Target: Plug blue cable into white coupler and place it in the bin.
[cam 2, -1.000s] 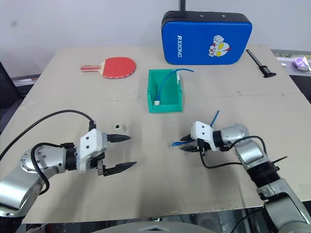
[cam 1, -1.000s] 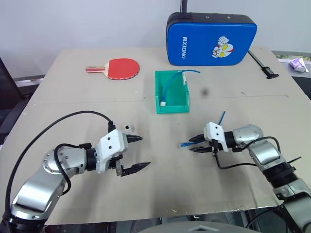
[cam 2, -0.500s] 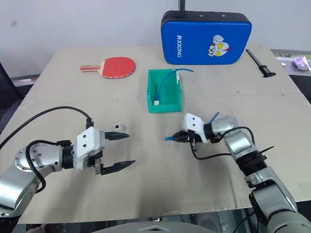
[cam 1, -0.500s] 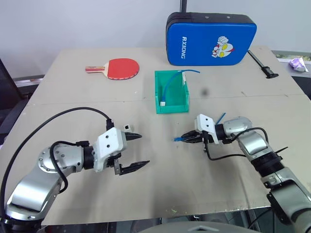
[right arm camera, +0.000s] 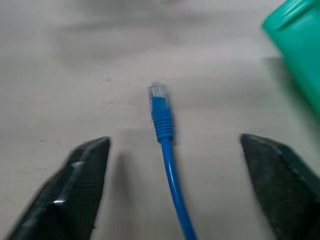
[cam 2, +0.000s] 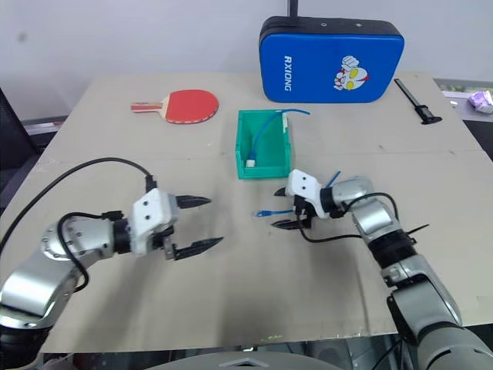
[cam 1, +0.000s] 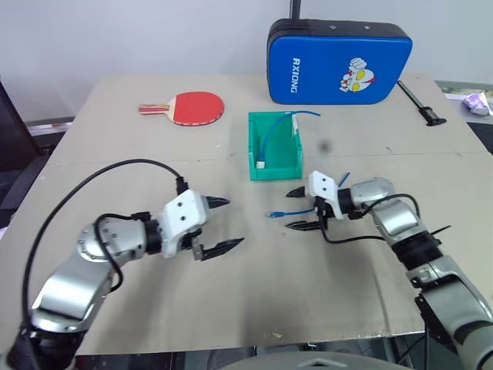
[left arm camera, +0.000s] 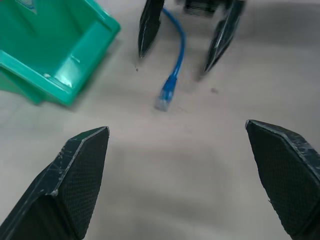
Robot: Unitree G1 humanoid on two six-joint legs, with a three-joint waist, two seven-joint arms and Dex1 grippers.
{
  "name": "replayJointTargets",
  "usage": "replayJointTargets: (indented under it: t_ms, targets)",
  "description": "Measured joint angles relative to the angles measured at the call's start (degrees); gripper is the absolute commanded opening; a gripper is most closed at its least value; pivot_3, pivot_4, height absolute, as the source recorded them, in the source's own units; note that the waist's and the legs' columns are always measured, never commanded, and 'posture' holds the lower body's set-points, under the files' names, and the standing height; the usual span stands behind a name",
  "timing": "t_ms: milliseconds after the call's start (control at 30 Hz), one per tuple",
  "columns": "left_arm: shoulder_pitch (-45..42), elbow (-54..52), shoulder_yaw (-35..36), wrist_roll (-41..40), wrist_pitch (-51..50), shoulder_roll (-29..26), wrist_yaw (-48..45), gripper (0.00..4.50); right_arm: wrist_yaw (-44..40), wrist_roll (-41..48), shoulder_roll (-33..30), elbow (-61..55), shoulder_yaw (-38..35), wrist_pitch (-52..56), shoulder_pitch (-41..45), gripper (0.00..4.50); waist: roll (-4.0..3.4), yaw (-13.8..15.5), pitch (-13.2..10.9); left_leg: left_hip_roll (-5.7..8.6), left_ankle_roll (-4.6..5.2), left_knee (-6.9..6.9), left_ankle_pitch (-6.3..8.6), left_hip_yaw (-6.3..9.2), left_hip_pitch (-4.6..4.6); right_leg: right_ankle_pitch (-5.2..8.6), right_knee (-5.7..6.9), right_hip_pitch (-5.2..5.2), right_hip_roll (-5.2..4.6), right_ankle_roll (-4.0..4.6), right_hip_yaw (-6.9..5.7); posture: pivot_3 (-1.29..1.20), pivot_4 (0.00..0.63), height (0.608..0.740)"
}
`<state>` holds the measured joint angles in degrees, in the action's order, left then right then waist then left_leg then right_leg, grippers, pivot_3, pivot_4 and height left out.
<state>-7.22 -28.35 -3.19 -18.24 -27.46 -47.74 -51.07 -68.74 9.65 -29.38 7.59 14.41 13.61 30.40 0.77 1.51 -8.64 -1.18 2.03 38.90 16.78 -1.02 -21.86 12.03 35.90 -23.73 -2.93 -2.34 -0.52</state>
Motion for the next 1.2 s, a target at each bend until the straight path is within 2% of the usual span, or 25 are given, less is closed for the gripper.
replayJointTargets:
  t_ms: [100,233,467,700,867,933,1000,1133,1200]
  targets:
    - [-7.3,2.9,-4.9,1.4,-3.3,1.5,0.3,4.50,0.7,5.7,-4.3,-9.8,-6.5,5.8,-6.4,3.89,0.06,-0.1,0.0,0.01,0.01,0.00,0.00,0.00,0.01,0.00,0.00,-0.01,0.05,-0.01,0.00,0.00,0.150,0.728]
    - [-15.5,10.9,-11.0,4.8,-1.3,3.1,-3.1,4.50,2.5,11.8,-8.2,-21.1,-13.2,11.2,-17.7,3.89,0.08,-0.8,0.0,-0.03,0.02,-0.02,0.01,-0.05,0.06,0.00,0.03,0.01,0.15,-0.01,-0.04,0.00,0.150,0.728]
    - [-20.7,24.7,-19.5,10.8,7.0,5.0,-11.6,4.50,6.6,12.7,-8.7,-26.2,-16.5,9.1,-30.6,3.89,0.10,-0.8,0.0,-0.07,0.02,-0.01,0.01,-0.13,0.09,0.02,0.03,0.00,0.25,-0.02,0.04,0.00,0.150,0.728]
    - [-27.7,38.4,-20.8,14.6,16.2,11.0,-14.7,4.50,11.6,12.8,-6.8,-29.7,-17.4,7.3,-38.3,3.89,0.12,-0.6,0.0,-0.02,0.03,0.27,0.01,-0.12,0.04,0.00,0.03,0.08,0.19,-0.04,0.14,0.00,0.150,0.728]
    - [-29.1,42.9,-20.0,15.4,19.3,13.4,-15.0,4.50,13.3,12.9,-6.5,-30.3,-17.4,7.2,-38.8,3.89,0.13,-0.6,0.0,-0.02,0.03,0.30,0.01,-0.11,0.07,-0.05,0.04,0.09,0.19,-0.12,0.17,0.00,0.150,0.728]
    - [-29.1,43.1,-19.9,15.4,19.6,13.5,-15.2,3.98,13.5,12.9,-6.5,-30.3,-17.4,7.2,-38.8,4.00,0.13,-0.6,0.0,-0.02,0.03,0.30,0.01,-0.10,0.07,-0.05,0.04,0.10,0.19,-0.12,0.16,0.00,0.150,0.728]
    - [-29.3,43.2,-20.1,15.7,19.3,13.6,-17.2,3.20,13.7,12.9,-6.6,-30.3,-17.4,6.6,-38.8,4.00,0.13,-0.7,0.0,-0.02,0.03,0.30,0.01,-0.11,0.07,-0.05,0.04,0.10,0.20,-0.12,0.15,0.00,0.150,0.728]
    - [-29.3,43.1,-20.0,15.9,18.5,13.6,-18.5,1.36,13.8,12.9,-7.4,-30.3,-17.4,6.2,-38.5,4.00,0.13,-0.7,0.0,-0.03,0.03,0.30,0.01,-0.10,0.08,-0.05,0.06,0.10,0.20,-0.12,0.16,0.00,0.150,0.728]
    - [-29.4,42.7,-19.4,16.0,17.1,13.6,-18.4,0.30,13.8,13.3,-7.4,-30.3,-17.4,6.3,-38.4,4.00,0.14,-0.7,0.0,-0.03,0.03,0.30,0.01,-0.08,0.08,-0.05,0.06,0.10,0.21,-0.12,0.16,0.00,0.150,0.728]
